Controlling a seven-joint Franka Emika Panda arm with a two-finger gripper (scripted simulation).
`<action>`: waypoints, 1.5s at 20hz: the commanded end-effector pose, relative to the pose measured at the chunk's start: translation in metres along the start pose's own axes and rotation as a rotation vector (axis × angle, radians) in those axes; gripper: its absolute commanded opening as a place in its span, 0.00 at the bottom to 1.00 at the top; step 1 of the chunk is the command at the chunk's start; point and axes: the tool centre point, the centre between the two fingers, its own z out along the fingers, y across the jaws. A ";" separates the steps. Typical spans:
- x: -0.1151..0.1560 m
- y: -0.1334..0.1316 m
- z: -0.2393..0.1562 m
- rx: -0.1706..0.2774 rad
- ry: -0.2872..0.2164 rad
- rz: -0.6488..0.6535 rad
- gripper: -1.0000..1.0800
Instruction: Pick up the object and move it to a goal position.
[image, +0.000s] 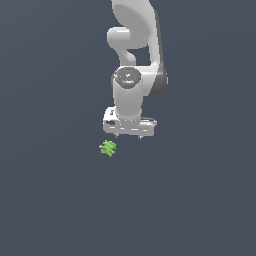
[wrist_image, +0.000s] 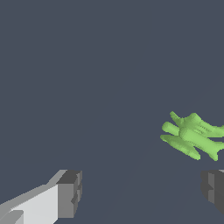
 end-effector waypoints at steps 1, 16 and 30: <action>0.003 0.014 0.008 0.002 0.005 0.072 0.96; 0.011 0.099 0.050 0.002 0.042 0.485 0.96; 0.011 0.103 0.082 0.001 0.043 0.502 0.96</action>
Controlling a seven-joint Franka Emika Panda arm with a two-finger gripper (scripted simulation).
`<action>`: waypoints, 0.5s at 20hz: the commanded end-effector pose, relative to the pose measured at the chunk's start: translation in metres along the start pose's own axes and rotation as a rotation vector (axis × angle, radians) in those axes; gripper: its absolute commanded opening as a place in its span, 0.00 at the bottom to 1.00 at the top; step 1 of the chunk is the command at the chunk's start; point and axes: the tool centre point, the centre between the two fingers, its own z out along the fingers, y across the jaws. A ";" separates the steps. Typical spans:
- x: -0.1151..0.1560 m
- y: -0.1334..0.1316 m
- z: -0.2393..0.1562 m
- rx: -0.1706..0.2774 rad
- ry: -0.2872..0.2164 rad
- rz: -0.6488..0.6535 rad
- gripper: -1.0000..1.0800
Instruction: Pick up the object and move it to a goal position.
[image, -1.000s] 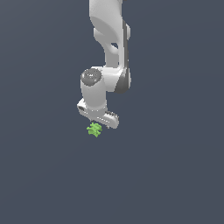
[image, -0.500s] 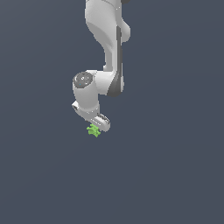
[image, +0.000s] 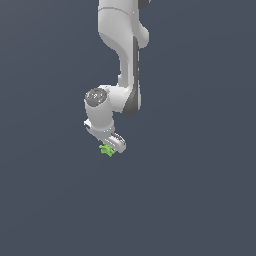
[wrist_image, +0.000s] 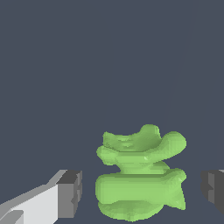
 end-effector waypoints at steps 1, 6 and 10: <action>-0.001 0.001 0.014 -0.001 -0.001 0.002 0.96; 0.000 0.000 0.028 -0.001 0.000 0.003 0.96; 0.000 0.000 0.029 0.000 0.000 0.004 0.00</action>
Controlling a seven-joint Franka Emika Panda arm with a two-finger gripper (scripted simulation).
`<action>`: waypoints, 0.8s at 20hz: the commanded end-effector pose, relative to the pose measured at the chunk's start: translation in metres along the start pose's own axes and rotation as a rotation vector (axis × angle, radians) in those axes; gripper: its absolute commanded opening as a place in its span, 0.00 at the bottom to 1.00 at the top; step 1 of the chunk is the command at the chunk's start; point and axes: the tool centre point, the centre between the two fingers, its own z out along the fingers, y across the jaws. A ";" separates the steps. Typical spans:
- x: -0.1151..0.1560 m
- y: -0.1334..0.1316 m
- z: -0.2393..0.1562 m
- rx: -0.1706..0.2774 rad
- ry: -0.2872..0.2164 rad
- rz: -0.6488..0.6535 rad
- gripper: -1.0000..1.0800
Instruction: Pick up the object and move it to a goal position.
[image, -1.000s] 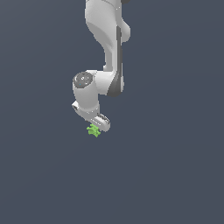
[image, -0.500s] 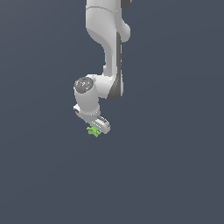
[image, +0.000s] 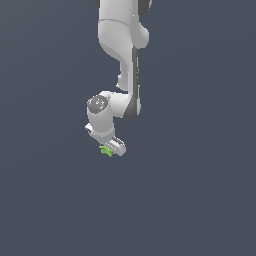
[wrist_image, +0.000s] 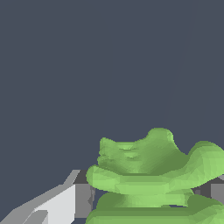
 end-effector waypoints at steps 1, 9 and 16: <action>0.000 0.000 0.001 0.000 0.000 0.000 0.00; 0.000 0.000 0.000 0.001 0.001 0.000 0.00; 0.004 0.003 -0.015 0.001 0.001 0.000 0.00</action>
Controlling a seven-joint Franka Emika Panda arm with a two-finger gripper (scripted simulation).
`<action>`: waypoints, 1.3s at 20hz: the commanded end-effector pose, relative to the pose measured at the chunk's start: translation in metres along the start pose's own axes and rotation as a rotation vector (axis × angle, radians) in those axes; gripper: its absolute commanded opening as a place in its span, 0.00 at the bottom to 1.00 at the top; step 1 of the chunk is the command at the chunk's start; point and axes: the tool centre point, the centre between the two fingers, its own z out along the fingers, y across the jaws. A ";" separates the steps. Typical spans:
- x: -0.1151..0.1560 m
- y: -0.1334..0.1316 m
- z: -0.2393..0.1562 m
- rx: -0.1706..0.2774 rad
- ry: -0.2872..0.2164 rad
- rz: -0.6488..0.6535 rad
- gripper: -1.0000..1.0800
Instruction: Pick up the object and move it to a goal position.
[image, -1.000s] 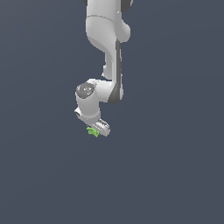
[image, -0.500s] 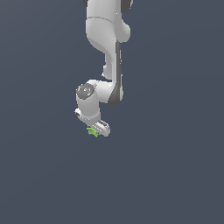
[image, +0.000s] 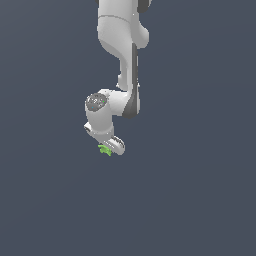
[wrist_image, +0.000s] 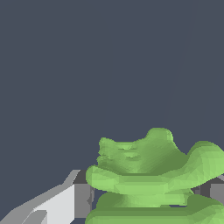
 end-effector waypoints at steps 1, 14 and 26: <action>0.003 0.002 -0.011 0.001 0.001 0.000 0.00; 0.028 0.027 -0.123 0.000 0.001 0.002 0.00; 0.059 0.053 -0.252 0.000 0.001 0.002 0.00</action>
